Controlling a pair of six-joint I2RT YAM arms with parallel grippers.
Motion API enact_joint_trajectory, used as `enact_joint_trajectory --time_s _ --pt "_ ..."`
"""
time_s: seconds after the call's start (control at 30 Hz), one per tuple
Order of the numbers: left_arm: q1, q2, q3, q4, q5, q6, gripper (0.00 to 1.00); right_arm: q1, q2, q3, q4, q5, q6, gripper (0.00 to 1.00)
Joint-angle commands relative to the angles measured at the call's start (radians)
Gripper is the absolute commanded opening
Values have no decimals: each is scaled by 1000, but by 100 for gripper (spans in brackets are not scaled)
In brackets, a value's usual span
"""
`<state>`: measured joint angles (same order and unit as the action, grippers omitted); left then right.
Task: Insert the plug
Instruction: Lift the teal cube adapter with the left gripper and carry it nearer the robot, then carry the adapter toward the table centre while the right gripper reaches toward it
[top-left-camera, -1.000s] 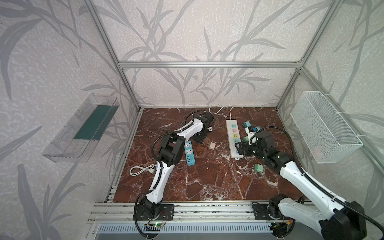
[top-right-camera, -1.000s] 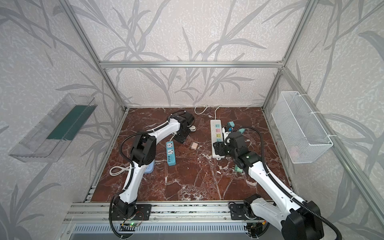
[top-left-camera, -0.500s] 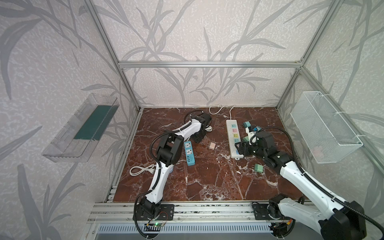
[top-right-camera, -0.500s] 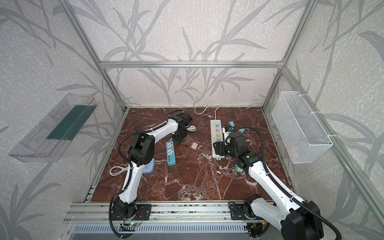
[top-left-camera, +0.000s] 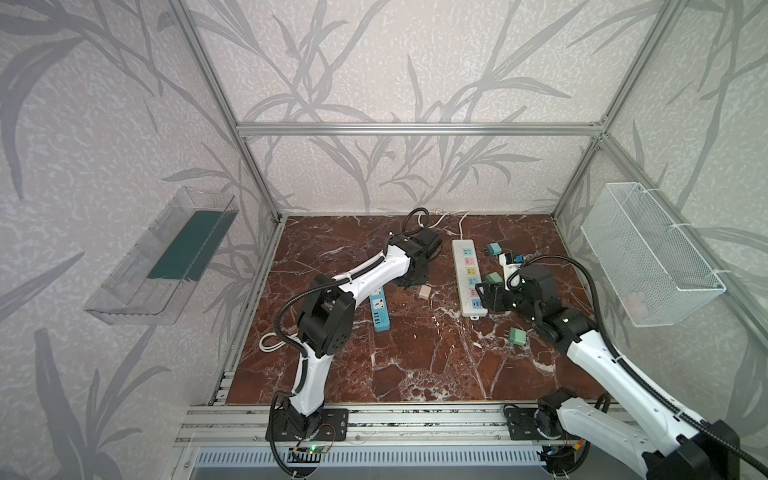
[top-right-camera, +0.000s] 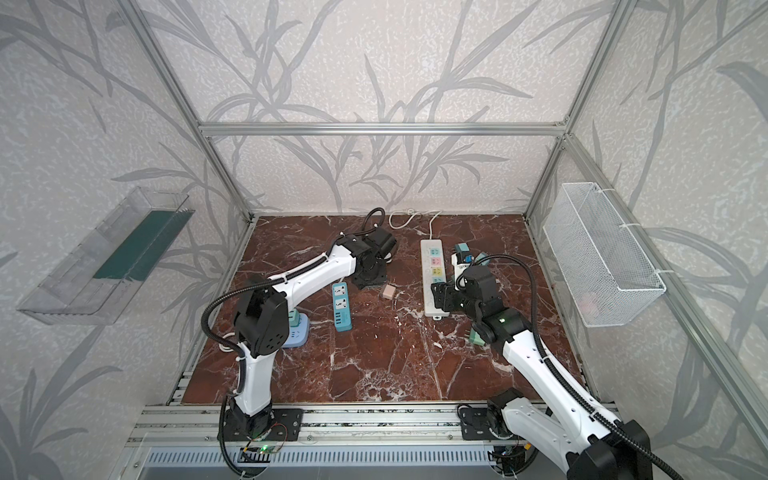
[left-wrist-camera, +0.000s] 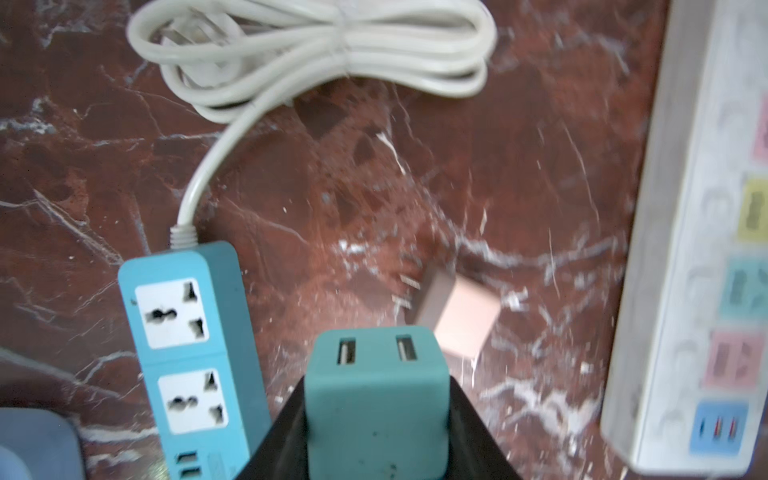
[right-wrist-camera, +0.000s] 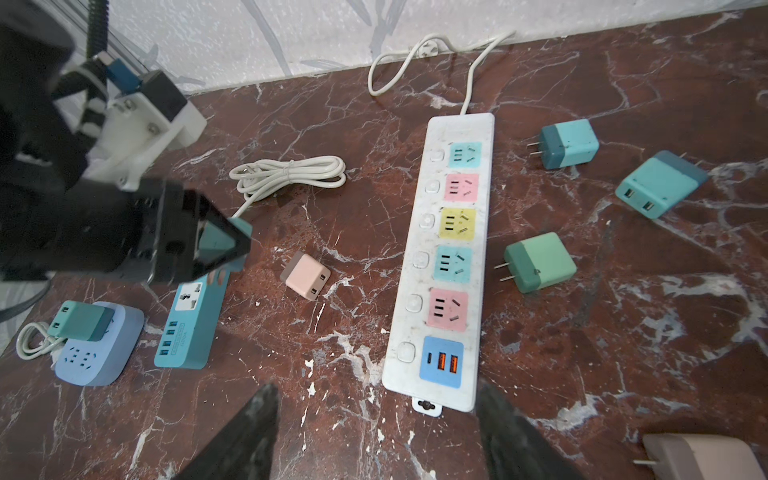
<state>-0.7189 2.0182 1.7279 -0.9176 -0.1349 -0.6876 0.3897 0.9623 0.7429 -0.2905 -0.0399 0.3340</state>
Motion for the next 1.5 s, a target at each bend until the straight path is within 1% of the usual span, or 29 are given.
enact_joint_trajectory --time_s 0.0,0.03,0.1,0.13,0.27,0.37,0.47,0.57,0.6,0.63,0.7,0.77,0.83,0.87,0.97,1.07,1.13,1.23,1.27,1.33,1.43,1.47 --pt "-64 -32 -112 -49 41 181 34 -7 -54 -2 -66 86 14 74" --pt "-83 -40 -152 -34 74 187 33 -8 -72 -5 -86 103 17 74" --pt "-121 -57 -221 9 82 199 31 -10 -107 -11 -128 120 24 74" --pt "-142 -65 -250 27 66 204 29 -10 -125 -15 -148 119 29 74" --pt "-196 -78 -322 101 74 212 30 -11 -198 -41 -194 76 72 74" --pt "-217 -72 -351 122 51 237 31 -11 -226 -57 -217 14 91 74" --pt "-218 -97 -412 177 87 246 39 -9 -221 -39 -267 -6 91 74" --pt "-218 -104 -453 193 95 245 52 -9 -228 -26 -289 -26 94 74" --pt "-218 -106 -465 195 96 242 59 -9 -230 -23 -293 -36 95 74" --pt "-218 -108 -473 196 97 242 62 -9 -231 -20 -297 -44 96 74" --pt "-218 -120 -489 193 90 237 69 -10 -234 -15 -306 -56 97 74" --pt "-218 -129 -496 185 95 236 71 -9 -236 -12 -312 -61 100 74" --pt "-219 -133 -501 178 103 231 68 -8 -240 -11 -310 -67 104 74" --pt "-218 -133 -502 176 108 229 64 -8 -241 -14 -308 -69 107 74" --pt "-218 -134 -513 177 125 216 47 -8 -236 -14 -302 -82 109 74" --pt "-219 -145 -539 199 113 212 34 -5 -225 -13 -293 -103 108 74" --pt "-217 -153 -545 216 98 219 21 -3 -211 -11 -286 -114 106 73" --pt "-219 -226 -581 297 119 239 2 -1 -176 3 -285 -136 91 70" --pt "-222 -274 -606 342 121 250 0 0 -160 12 -289 -146 88 67" --pt "-235 -372 -659 443 118 288 0 0 -134 30 -295 -170 79 58" --pt "-271 -525 -763 642 44 378 0 10 -100 55 -289 -213 73 39" --pt "-286 -574 -819 746 5 411 0 18 -84 66 -285 -225 73 31"
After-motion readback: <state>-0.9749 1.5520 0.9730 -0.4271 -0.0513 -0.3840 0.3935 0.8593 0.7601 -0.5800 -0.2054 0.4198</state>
